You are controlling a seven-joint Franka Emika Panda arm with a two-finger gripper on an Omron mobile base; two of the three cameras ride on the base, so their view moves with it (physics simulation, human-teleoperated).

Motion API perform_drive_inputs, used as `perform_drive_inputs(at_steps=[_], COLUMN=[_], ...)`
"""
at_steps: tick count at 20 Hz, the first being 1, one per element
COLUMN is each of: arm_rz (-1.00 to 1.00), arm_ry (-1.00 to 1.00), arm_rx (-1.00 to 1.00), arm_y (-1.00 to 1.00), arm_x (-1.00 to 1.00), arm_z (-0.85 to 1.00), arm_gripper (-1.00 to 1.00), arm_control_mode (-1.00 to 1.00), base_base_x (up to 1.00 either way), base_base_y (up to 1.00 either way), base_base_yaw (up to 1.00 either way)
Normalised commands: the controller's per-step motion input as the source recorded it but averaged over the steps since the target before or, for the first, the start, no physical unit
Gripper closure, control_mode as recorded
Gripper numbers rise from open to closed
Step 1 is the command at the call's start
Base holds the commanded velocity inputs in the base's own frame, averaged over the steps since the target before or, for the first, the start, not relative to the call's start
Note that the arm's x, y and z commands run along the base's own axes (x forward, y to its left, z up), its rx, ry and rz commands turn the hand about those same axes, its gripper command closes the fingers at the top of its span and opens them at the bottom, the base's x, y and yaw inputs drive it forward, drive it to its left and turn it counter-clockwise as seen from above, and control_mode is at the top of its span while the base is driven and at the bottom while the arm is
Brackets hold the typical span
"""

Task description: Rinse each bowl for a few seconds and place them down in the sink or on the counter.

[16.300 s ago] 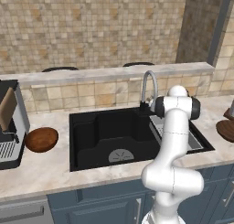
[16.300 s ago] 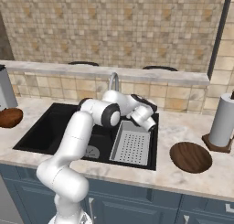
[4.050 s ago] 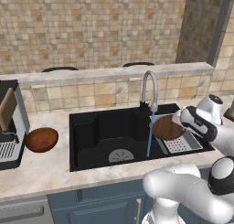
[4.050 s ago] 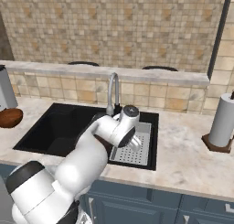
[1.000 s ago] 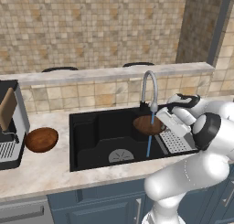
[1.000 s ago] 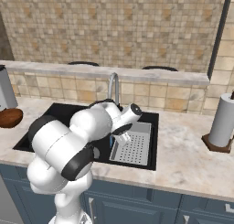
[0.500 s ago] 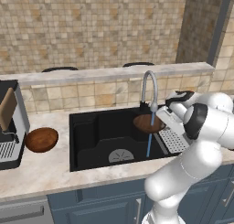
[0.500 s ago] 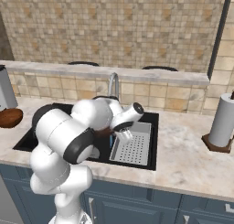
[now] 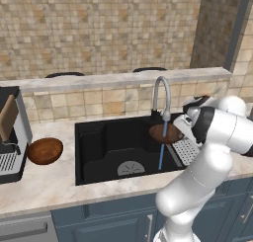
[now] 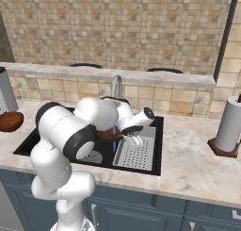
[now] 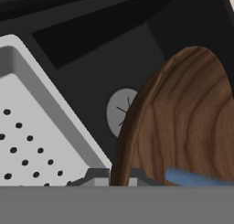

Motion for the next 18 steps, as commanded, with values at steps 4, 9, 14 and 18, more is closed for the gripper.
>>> perform_drive_inputs(at_steps=[4, 9, 14, 18], arm_rz=[0.00, 0.00, 0.00, 0.00], arm_ry=[-0.02, -0.01, -0.01, 0.00], arm_rx=[0.00, 0.01, 0.01, 0.00], arm_y=[0.00, 0.00, 0.09, 0.27], arm_x=[-0.07, -0.23, 0.01, 0.19], arm_z=[-0.14, -0.11, -0.08, -0.07], arm_gripper=[1.00, 1.00, 1.00, 1.00], arm_control_mode=[-1.00, -1.00, -1.00, -1.00], base_base_x=[0.00, 0.00, 0.00, 0.00], base_base_y=[0.00, 0.00, 0.00, 0.00], base_base_yaw=[0.00, 0.00, 0.00, 0.00])
